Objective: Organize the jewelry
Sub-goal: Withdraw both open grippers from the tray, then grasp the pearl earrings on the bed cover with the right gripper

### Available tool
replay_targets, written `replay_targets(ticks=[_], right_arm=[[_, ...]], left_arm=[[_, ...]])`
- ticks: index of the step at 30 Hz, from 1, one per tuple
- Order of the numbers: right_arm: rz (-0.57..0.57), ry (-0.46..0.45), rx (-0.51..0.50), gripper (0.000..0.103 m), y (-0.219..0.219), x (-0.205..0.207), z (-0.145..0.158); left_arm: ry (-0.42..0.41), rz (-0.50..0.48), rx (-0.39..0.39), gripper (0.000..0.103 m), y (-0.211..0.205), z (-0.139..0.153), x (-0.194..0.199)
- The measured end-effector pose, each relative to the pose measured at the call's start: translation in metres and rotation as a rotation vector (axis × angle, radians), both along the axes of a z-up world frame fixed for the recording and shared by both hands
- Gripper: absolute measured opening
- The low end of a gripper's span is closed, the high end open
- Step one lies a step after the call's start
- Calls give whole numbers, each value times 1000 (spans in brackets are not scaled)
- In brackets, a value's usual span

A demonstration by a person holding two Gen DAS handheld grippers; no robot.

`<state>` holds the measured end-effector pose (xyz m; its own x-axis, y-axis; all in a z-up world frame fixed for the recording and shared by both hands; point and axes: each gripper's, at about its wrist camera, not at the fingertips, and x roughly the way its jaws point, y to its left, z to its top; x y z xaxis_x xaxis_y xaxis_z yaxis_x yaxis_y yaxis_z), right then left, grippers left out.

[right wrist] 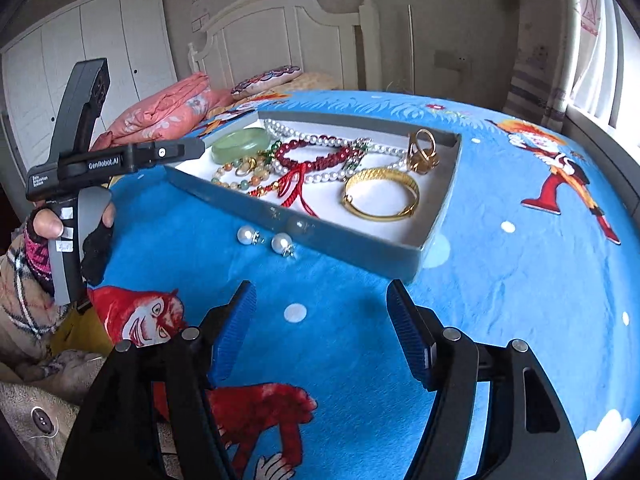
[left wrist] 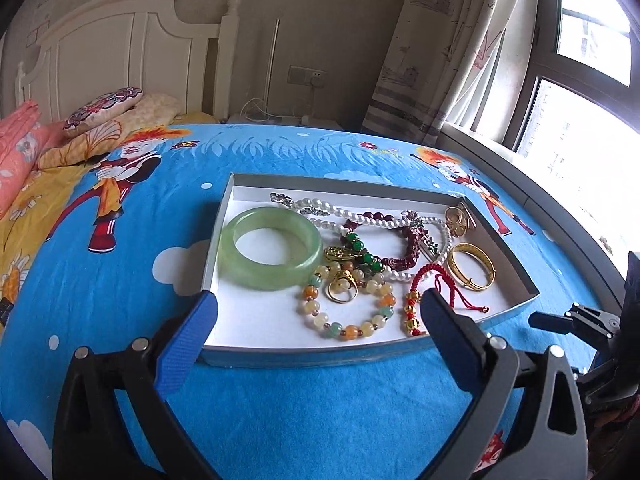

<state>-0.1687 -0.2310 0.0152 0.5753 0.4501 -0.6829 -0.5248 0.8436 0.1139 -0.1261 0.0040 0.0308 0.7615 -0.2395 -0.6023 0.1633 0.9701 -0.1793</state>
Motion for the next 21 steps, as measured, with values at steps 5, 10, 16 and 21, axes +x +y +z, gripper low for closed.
replay_targets(ticks=[5,10,16,21], right_arm=[[18,-13,-4,67,8,-6,-2],[3,-29,-13,67,11,-9,-2],[-5,-16,-53,51,27,1,1],[-24,-6,-112,37,45,11,3]], left_arm=[[10,4,-9,100,1,-1,1],[7,7,-12,100,2,-1,1],[8,7,-11,100,2,-1,1],[6,9,-11,100,3,-1,1]])
